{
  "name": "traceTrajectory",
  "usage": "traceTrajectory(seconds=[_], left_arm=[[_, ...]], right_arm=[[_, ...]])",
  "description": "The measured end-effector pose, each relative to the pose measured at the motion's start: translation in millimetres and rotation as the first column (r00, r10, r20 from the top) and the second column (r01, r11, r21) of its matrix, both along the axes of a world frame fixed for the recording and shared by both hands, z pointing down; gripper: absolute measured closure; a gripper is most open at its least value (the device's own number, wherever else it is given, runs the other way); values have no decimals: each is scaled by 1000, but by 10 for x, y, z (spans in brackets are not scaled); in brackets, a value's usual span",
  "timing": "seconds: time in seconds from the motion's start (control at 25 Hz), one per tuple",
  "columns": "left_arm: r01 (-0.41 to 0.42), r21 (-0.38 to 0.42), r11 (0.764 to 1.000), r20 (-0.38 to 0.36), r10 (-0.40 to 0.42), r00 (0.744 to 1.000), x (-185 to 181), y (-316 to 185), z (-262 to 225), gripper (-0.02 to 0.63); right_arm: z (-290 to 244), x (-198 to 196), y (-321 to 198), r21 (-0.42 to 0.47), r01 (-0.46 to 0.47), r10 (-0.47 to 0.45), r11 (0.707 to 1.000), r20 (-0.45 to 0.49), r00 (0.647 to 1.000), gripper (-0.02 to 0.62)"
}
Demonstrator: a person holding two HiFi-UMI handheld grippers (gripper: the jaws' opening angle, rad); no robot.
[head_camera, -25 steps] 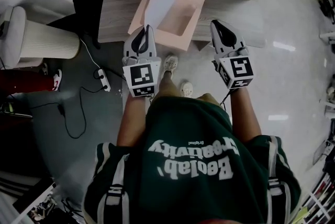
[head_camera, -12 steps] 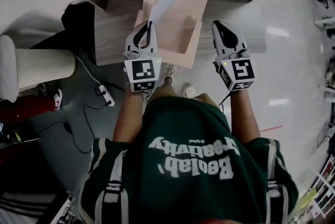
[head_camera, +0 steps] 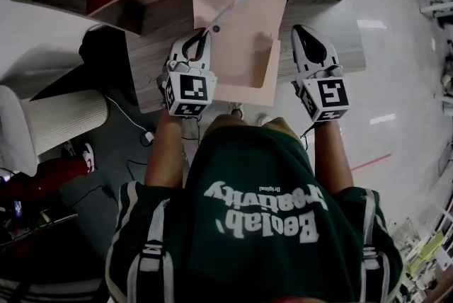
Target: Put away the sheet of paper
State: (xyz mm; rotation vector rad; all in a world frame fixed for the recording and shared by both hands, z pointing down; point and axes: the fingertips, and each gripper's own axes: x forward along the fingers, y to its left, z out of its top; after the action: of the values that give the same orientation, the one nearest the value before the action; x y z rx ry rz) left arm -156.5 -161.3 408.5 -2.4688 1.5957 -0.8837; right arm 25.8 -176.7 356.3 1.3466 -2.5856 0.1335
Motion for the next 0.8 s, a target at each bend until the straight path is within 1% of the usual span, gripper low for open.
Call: traceTrajectory(seconds=[0.08,0.12,0.2,0.32,0.44,0.48,0.56,0.64,0.72,0.8], left_arm=[[-89,-26,996,44,90,995,16,-45,64,588],[-141,-50,989,64,144,988,34,-48,89,588],[-238,-115,964,100,249,963,65,-18,125,588],[-333,-195,923,137,362,922,54,-14,161,588],[-378,-266,887,179,431,884,4,-83,225,588],[-389,-287,875,178,448,876,-2,-104,230,588],[-407,-321,855,145,469,871,2,-143,250,588],[-414,-348,841,124,479,869,5,-187,345,588],[-414,-378,828,131,490,862,6,-226,489,588],[-405,-403,821,166,501,849,2,-271,632,588]], right_arm=[[11,-33,-42,-2,-18,18,1000,-5,1000,560],[16,-43,-62,-3,-29,29,1000,-6,1000,560],[32,-58,-93,-5,-50,50,999,-8,999,560],[81,-61,-130,-10,-81,81,997,-17,997,560],[130,-44,-145,-23,-106,105,994,-30,994,560],[140,-39,-147,-26,-111,110,993,-36,993,560],[151,-28,-151,-29,-120,118,992,-47,992,560],[153,-15,-160,-31,-129,127,991,-57,990,561],[137,-18,-171,-29,-130,127,991,-64,990,560],[117,-40,-165,-27,-120,118,992,-64,991,560]])
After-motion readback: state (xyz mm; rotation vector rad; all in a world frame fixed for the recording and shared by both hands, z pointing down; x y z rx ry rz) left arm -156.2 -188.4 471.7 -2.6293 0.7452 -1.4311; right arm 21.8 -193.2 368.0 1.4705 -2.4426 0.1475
